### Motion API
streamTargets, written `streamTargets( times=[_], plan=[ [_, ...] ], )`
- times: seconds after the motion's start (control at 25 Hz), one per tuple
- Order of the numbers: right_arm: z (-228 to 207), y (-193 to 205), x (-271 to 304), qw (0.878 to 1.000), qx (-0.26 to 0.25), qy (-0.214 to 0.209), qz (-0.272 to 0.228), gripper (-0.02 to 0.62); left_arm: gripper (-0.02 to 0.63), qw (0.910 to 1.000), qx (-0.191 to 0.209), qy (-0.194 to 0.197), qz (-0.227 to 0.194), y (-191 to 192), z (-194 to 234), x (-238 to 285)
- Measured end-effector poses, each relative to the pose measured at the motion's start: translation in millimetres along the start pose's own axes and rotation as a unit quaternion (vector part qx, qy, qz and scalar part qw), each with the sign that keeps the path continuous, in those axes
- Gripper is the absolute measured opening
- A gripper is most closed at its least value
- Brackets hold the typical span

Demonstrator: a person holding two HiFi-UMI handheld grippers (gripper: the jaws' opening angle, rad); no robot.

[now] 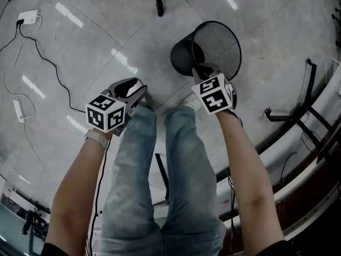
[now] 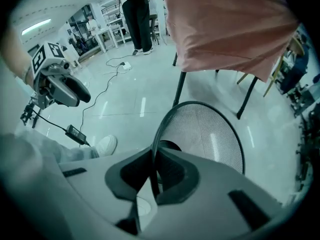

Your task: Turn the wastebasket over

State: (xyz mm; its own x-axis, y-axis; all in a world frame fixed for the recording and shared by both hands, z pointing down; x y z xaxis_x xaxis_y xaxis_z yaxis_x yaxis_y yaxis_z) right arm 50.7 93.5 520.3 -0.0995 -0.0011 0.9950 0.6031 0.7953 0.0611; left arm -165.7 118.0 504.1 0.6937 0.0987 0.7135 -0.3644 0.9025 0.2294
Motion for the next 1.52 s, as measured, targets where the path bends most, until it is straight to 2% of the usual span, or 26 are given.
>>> streamTargets(
  times=[0.2, 0.44, 0.76, 0.96, 1.08, 1.28, 1.52],
  plan=[
    [28, -18, 15, 0.999, 0.003, 0.027, 0.02, 0.032, 0.183, 0.9999, -0.008, -0.007, 0.0, 12, 24, -20],
    [41, -35, 28, 0.998, 0.014, 0.051, 0.025, 0.041, 0.183, 0.9995, -0.024, -0.015, -0.01, 24, 47, -36],
    [56, -40, 48, 0.998, 0.028, 0.046, 0.038, 0.059, 0.183, 0.998, -0.055, -0.017, -0.025, 41, 56, -41],
    [62, -45, 54, 0.998, 0.017, 0.044, 0.036, 0.064, 0.183, 0.9976, -0.06, -0.02, -0.029, 46, 53, -39],
    [63, -47, 58, 0.999, 0.013, 0.036, 0.035, 0.126, 0.183, 0.9972, -0.064, -0.023, -0.032, 47, 51, -37],
    [57, -49, 59, 0.998, 0.059, 0.012, 0.024, 0.198, 0.183, 0.9959, -0.078, -0.025, -0.038, 46, 46, -33],
    [50, -45, 55, 0.998, 0.056, -0.018, 0.008, 0.277, 0.183, 0.9953, -0.083, -0.018, -0.046, 37, 34, -24]
  ],
)
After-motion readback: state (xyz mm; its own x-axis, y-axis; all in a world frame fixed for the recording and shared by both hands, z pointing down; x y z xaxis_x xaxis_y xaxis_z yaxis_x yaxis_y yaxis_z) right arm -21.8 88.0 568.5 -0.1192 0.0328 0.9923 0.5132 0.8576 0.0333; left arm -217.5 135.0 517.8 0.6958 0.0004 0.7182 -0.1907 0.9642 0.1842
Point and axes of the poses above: the fingertips, and each gripper's own axes: x forward along the fingers, z to its left, y out of its underside, the point moved 4 cm from there along -x, backward along the fingers, and after that the axes turned 13 degrees about z, right-handed, at the moved point
